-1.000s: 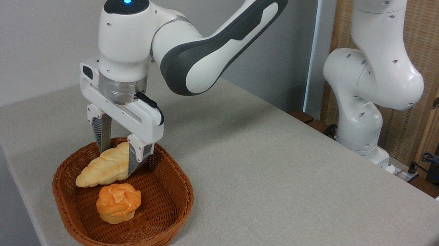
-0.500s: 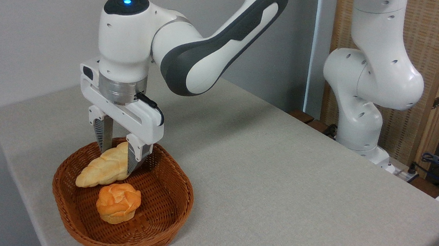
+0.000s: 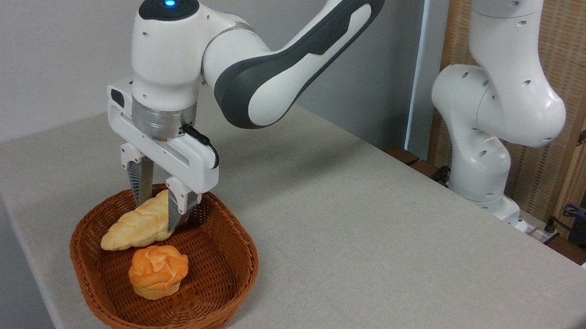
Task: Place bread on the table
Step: 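Close the gripper on the long golden loaf, then lift the loaf out of the basket and carry it beside the basket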
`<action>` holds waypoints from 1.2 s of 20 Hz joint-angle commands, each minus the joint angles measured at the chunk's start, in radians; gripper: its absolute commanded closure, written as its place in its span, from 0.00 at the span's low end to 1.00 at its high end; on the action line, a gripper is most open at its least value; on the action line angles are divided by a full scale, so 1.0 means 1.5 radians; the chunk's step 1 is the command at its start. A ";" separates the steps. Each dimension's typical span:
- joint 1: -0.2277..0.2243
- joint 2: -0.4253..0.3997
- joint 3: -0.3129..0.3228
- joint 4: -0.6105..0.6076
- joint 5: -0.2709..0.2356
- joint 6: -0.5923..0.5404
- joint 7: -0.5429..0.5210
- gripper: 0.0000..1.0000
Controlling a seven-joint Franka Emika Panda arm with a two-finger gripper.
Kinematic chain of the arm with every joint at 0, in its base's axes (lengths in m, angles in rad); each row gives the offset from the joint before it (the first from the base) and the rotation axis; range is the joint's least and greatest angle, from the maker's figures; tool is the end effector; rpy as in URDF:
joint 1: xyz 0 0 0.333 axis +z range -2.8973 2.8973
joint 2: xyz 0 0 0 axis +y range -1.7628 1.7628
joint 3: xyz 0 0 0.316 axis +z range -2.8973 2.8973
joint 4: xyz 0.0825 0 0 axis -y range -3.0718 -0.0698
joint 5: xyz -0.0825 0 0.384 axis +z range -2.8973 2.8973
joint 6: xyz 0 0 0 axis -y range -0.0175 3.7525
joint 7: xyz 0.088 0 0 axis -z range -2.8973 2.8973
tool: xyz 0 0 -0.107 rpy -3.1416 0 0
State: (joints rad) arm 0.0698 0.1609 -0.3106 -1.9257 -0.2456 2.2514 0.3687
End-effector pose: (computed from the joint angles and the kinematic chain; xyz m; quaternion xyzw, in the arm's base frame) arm 0.5933 -0.1455 0.4285 0.9622 -0.2266 0.0918 0.1199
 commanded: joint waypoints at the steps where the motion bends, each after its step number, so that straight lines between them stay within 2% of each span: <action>1: -0.001 -0.002 -0.001 -0.004 -0.007 0.019 0.008 0.53; 9: -0.001 -0.008 0.005 0.004 -0.007 0.015 0.005 0.53; 12: 0.001 -0.016 0.010 0.029 -0.010 -0.012 0.004 0.53; 18: 0.004 -0.033 0.044 0.091 -0.005 -0.129 0.027 0.52; 22: 0.002 -0.088 0.083 0.091 -0.008 -0.194 0.089 0.52; 24: 0.000 -0.127 0.101 0.088 -0.005 -0.258 0.148 0.52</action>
State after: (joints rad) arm 0.0766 0.0663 -0.2046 -1.7794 -0.2455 1.9834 0.4773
